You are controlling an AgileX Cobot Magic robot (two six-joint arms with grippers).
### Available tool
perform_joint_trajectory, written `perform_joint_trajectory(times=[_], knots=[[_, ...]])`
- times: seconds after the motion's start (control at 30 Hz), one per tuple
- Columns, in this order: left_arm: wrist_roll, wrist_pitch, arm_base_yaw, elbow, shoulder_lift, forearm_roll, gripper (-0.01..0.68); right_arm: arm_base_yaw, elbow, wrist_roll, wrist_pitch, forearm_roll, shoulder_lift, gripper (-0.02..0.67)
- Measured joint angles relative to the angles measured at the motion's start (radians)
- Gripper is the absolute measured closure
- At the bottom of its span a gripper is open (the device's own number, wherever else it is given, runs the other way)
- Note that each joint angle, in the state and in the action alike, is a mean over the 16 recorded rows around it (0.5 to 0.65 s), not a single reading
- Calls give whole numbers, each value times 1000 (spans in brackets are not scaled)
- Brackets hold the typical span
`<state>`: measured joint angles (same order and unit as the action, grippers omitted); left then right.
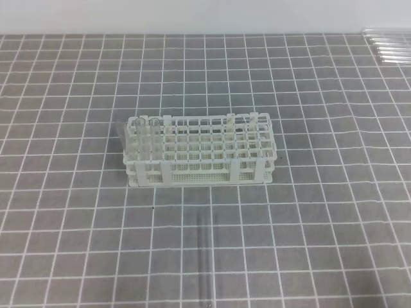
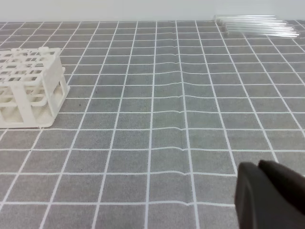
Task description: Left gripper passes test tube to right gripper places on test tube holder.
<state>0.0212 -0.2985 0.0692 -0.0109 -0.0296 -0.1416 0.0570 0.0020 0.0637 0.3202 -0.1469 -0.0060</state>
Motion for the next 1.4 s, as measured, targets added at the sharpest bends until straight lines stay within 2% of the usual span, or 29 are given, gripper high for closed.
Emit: perform_joint_trajectory(times=[0.43, 0.6, 0.73, 1.07, 1.23, 1.4], knots=[[-24, 59, -1, 3, 9, 0, 675, 0, 0, 0, 0, 0, 0, 662], [-93, 135, 0, 1, 4, 2, 675, 0, 0, 0, -11, -8, 0, 662], [-207, 206, 0, 0, 4, 8, 675, 0, 0, 0, -47, -43, 0, 662], [-488, 301, 0, -1, 2, 14, 675, 0, 0, 9, -176, -343, 0, 662], [-544, 299, -1, 2, 9, 14, 675, 0, 0, 24, -217, -500, 0, 662], [-571, 253, 0, 35, 28, 22, 674, 0, -15, 40, -204, -572, 7, 662]])
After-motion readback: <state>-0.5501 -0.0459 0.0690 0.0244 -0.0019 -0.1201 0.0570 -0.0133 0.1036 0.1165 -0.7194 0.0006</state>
